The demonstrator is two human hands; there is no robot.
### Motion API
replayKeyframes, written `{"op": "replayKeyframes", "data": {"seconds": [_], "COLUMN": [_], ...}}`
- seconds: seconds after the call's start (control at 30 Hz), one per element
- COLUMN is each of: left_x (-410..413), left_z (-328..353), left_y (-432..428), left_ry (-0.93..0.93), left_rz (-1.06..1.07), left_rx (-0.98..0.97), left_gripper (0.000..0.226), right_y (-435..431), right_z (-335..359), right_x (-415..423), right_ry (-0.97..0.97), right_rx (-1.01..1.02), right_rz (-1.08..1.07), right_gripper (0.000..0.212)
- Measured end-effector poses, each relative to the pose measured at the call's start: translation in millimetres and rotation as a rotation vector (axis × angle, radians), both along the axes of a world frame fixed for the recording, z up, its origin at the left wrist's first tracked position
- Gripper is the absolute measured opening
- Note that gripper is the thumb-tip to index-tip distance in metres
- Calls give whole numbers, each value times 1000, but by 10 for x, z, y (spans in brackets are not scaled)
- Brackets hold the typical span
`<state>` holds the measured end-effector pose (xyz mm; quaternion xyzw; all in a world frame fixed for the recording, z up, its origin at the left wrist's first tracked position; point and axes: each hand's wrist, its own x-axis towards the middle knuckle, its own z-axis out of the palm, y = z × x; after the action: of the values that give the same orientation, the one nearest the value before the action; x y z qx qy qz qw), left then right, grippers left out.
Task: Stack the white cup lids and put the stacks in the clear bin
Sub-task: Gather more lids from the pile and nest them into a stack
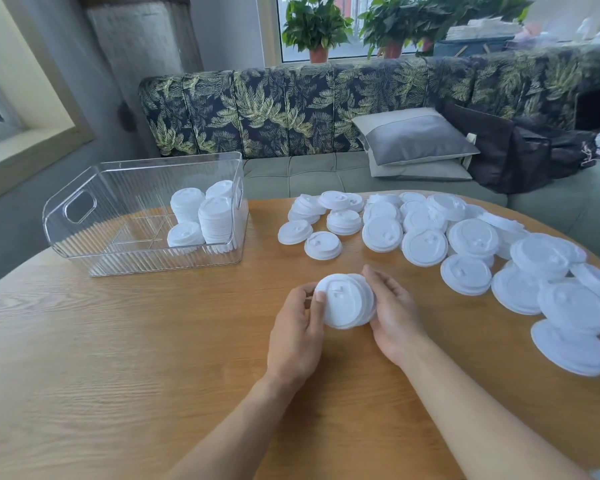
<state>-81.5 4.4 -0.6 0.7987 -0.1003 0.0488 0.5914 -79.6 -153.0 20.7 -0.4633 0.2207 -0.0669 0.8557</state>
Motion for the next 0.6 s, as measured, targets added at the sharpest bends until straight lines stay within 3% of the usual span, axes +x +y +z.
{"op": "replayKeyframes", "data": {"seconds": [0.13, 0.3, 0.6], "left_x": [-10, 33, 43], "left_z": [7, -11, 3], "left_y": [-8, -12, -8], "left_ry": [-13, -6, -9], "left_rz": [-36, -16, 7], "left_rx": [58, 17, -14], "left_gripper": [33, 24, 27], "right_y": [-48, -96, -32], "right_z": [-4, -19, -11], "right_x": [-17, -43, -61], "right_ry": [-7, -39, -28], "right_rx": [72, 155, 122], "right_rz": [32, 78, 134], "right_gripper": [20, 20, 25]}}
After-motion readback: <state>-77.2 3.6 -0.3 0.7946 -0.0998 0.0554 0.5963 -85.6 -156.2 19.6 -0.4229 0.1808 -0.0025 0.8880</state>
